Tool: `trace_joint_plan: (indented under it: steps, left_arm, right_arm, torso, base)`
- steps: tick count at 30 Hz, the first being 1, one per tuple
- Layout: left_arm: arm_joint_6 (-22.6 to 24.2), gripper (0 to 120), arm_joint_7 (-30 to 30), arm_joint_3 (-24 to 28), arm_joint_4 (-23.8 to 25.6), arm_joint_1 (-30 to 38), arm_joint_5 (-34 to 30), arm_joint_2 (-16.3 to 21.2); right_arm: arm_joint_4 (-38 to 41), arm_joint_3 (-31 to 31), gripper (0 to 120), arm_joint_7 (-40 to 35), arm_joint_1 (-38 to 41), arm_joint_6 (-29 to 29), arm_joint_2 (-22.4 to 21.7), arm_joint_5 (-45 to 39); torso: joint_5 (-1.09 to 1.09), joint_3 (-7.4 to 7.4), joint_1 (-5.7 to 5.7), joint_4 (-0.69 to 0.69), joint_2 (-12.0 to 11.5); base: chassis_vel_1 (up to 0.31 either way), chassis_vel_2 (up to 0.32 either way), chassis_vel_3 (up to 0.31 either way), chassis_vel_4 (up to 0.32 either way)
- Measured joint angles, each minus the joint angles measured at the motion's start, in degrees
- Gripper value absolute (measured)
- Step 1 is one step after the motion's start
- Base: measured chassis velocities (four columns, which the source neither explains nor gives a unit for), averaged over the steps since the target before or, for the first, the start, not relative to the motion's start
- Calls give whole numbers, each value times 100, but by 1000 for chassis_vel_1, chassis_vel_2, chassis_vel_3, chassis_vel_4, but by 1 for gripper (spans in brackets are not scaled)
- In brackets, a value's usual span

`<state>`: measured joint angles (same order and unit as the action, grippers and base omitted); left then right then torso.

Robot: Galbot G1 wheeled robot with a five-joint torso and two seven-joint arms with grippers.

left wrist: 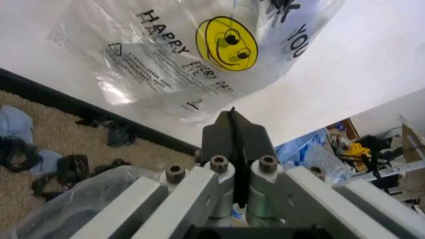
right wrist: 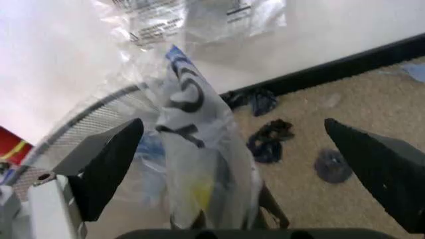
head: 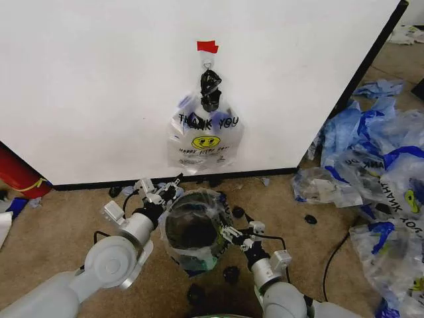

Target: Pick up the garbage bag from the wall and place it over the trash bin.

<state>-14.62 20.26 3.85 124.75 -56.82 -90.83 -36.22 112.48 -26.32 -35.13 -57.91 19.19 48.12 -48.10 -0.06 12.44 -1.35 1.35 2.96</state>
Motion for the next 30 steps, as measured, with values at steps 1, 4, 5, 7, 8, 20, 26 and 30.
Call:
trace_joint_plan:
  steps: [1,4,5,7,8,20,26,30]
  left_arm:
    - [0,0,2,7,-10,7,3,-7]
    - [-3,0,7,25,-59,19,13,-33]
    - [-3,0,7,25,-59,19,13,-33]
    - [-13,0,8,51,-100,20,41,-49]
    - [-17,0,9,63,-119,20,59,-55]
    - [-33,0,15,179,-227,80,105,-167]
    - [-33,0,16,128,-240,70,208,-169]
    - [-37,0,7,8,-260,22,418,-223]
  right_arm:
    - [-8,11,100,-34,-8,-13,10,-2]
    - [-70,61,100,-117,-38,-69,42,-16]
    - [-70,61,100,-117,-38,-69,42,-16]
    - [-124,77,100,-166,-44,-105,65,-33]
    - [-145,79,100,-174,-45,-114,73,-36]
    - [-170,3,100,55,-6,-98,67,-49]
    - [-124,-53,100,678,70,333,-17,69]
    - [-157,167,100,1511,68,936,-26,159]
  torso:
    - [0,0,0,0,0]
    - [0,0,0,0,0]
    - [0,0,0,0,0]
    - [0,0,0,0,0]
    - [0,0,0,0,0]
    - [0,0,0,1,0]
    - [-1,0,0,0,0]
    - [0,0,0,0,0]
  base:
    - [0,0,0,0]
    - [0,0,0,0]
    - [0,0,0,0]
    - [0,0,0,0]
    - [0,0,0,0]
    - [0,0,0,0]
    - [0,0,0,0]
    - [0,0,0,0]
